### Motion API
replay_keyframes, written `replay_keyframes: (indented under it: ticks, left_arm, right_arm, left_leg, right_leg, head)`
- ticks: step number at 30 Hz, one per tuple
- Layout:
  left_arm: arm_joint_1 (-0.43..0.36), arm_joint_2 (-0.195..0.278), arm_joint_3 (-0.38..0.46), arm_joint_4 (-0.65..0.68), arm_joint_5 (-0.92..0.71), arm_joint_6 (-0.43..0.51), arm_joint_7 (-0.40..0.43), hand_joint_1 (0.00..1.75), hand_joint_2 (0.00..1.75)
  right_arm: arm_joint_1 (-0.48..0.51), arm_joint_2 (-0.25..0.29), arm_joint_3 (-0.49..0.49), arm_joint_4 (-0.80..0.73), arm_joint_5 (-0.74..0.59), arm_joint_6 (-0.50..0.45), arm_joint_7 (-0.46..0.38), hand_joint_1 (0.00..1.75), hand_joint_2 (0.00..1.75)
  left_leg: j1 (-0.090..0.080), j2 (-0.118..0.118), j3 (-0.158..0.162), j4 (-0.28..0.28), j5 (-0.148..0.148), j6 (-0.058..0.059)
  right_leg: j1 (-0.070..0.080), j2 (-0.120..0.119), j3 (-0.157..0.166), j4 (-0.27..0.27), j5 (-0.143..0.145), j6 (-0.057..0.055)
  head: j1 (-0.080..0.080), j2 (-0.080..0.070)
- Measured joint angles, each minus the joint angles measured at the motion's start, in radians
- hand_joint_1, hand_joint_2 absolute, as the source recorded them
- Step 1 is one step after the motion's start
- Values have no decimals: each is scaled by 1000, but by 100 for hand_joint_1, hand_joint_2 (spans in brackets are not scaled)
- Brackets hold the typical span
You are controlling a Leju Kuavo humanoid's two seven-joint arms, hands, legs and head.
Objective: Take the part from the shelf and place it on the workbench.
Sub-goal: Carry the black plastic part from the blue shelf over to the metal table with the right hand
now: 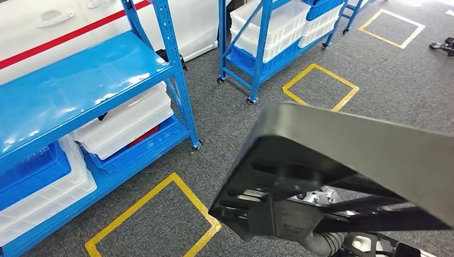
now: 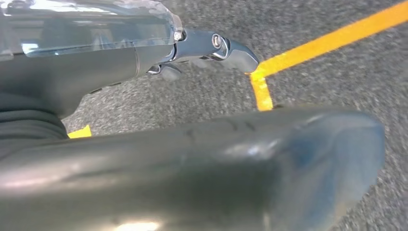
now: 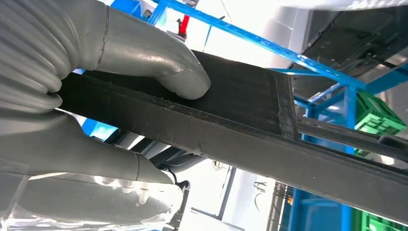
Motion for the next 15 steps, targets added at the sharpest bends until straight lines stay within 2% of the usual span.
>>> replay_keyframes:
  ticks: [1,2,4,5,7,8,9,10,11,12,13,15]
  left_arm:
    - [-1,0,5,0,2,-1,2,0,0]
    - [-2,-1,10,0,4,-1,4,0,0]
    - [-5,-3,18,0,6,-1,6,0,0]
    - [-6,-3,20,0,6,-2,6,0,0]
    - [-6,-5,24,0,6,-3,5,0,0]
    - [-5,-6,26,0,6,-4,5,0,0]
    - [-3,-6,28,0,6,-4,5,0,0]
    - [-1,-7,30,0,6,-6,5,0,0]
    - [0,-7,31,0,4,-8,5,0,0]
    - [1,-7,32,0,1,-10,5,0,0]
    - [1,-8,32,0,-3,-13,5,0,0]
    - [0,-12,32,0,-15,-17,3,0,0]
  right_arm:
    - [-21,0,13,18,-5,-2,4,173,175]
    - [-40,0,27,34,-10,-5,10,173,175]
    - [-69,0,52,57,-18,-10,22,173,175]
    - [-80,0,61,65,-20,-12,25,173,175]
    - [-98,0,74,78,-23,-14,27,173,175]
    - [-106,0,79,84,-24,-14,27,173,175]
    - [-112,0,84,90,-25,-15,27,173,175]
    - [-115,0,88,97,-28,-15,28,173,175]
    - [-117,0,92,103,-31,-16,31,173,175]
    - [-119,-1,97,109,-35,-18,34,173,175]
    - [-125,-2,102,115,-40,-22,36,173,175]
    - [-145,-5,110,128,-53,-33,33,173,175]
  left_leg:
    - [2,-18,20,-45,15,2]
    - [1,-30,27,-64,17,6]
    - [-1,-21,25,-67,20,17]
    - [0,-12,25,-72,24,24]
    - [2,9,25,-81,31,39]
    - [-1,20,25,-82,32,44]
    - [-3,30,23,-82,33,47]
    - [-6,41,22,-82,32,48]
    - [-8,52,22,-82,32,48]
    - [-9,62,22,-81,32,49]
    - [-11,71,23,-81,31,49]
    - [-16,87,27,-81,28,47]
  right_leg:
    - [0,10,-5,4,1,6]
    - [-1,20,-10,6,3,13]
    - [-3,38,-19,4,11,28]
    - [-3,34,-22,7,9,34]
    - [-1,-4,-48,58,-25,40]
    - [-1,-30,-74,112,-56,43]
    - [0,-46,-106,179,-89,45]
    - [-1,-53,-135,241,-112,46]
    - [-2,-56,-153,279,-120,47]
    - [-1,-59,-151,278,-108,46]
    - [-1,-63,-129,239,-80,42]
    - [7,-92,-53,96,-19,29]
  head:
    - [0,0]
    - [0,0]
    - [1,0]
    - [1,0]
    - [3,0]
    - [4,0]
    - [5,0]
    - [5,0]
    - [5,0]
    - [5,0]
    - [5,0]
    - [5,0]
